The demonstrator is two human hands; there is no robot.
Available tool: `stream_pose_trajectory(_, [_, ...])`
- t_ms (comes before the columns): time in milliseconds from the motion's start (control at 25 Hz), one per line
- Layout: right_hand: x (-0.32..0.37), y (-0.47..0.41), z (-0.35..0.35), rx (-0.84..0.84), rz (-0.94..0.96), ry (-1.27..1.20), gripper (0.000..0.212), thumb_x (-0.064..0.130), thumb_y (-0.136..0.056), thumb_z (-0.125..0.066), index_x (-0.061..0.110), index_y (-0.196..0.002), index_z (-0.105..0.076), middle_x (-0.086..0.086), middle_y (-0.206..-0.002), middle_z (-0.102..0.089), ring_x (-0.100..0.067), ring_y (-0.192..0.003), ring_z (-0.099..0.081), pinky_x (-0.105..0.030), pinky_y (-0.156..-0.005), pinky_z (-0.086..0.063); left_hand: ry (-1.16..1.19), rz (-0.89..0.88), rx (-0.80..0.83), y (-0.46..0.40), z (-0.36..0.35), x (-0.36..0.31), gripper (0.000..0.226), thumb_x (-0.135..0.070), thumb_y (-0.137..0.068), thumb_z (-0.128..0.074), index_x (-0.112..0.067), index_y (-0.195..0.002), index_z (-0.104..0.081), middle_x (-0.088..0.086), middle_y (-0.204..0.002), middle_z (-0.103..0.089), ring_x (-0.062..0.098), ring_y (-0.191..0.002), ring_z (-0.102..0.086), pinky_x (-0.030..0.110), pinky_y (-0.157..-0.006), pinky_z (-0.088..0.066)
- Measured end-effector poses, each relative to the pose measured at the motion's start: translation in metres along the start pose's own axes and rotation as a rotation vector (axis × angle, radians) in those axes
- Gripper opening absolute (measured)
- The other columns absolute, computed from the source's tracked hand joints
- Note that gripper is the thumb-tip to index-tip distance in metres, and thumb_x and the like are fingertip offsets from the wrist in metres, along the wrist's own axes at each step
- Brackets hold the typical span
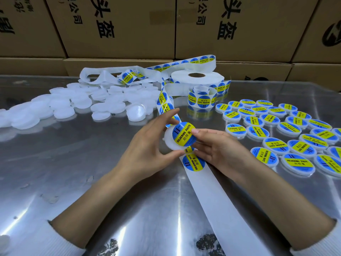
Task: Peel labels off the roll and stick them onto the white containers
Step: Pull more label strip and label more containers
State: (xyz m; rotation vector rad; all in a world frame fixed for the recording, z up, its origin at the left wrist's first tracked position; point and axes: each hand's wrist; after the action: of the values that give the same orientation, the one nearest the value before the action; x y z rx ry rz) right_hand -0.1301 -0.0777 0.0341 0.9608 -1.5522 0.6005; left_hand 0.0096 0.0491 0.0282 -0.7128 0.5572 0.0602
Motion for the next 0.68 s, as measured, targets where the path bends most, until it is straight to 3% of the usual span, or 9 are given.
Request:
stream_pose_trajectory(160, [-0.0016,0.0008,-0.0005,-0.019,-0.040,0.008,0.019,0.033,-0.062,-0.072,0.019,-0.075,-0.075,-0.003,-0.090,-0.075,-0.007,-0.075,-0.070,-0.014,-0.065,-0.054,-0.006,-0.002,-0.001,0.0005,-0.0012,-0.0027,0.090,-0.031,-0.067,-0.085,-0.024,-0.141,-0.035,-0.012,-0.118,-0.060,0.005,-0.104,-0.059,0.028,-0.090,-0.047])
stream_pose_trajectory(320, [-0.0018,0.0013,-0.0025,-0.061,-0.033,0.005,0.009,0.026,-0.079,-0.069,0.019,-0.078,-0.074,-0.002,-0.087,-0.076,-0.007,-0.072,-0.070,-0.013,-0.057,-0.050,0.016,0.002,-0.012,-0.0005,-0.0016,-0.0038,0.092,-0.037,-0.066,-0.084,-0.024,-0.142,-0.034,-0.011,-0.115,-0.062,0.002,-0.100,-0.060,0.018,-0.088,-0.045])
stream_pose_trajectory(680, [-0.0020,0.0045,-0.0087,-0.114,0.015,0.061,0.007,0.024,-0.084,-0.066,0.018,-0.082,-0.070,0.000,-0.084,-0.075,-0.006,-0.073,-0.069,-0.017,-0.069,-0.046,0.047,-0.002,-0.040,-0.0007,-0.0013,-0.0065,0.093,-0.040,-0.062,-0.085,-0.024,-0.140,-0.037,-0.012,-0.109,-0.064,0.003,-0.091,-0.060,0.011,-0.082,-0.043])
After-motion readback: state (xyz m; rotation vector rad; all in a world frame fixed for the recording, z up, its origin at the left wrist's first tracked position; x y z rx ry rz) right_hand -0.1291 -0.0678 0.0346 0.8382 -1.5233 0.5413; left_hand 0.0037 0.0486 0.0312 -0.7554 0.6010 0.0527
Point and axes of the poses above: each hand's wrist, its own y-axis away from the middle knuckle, its own z-axis out of the back of the hand, x = y × z
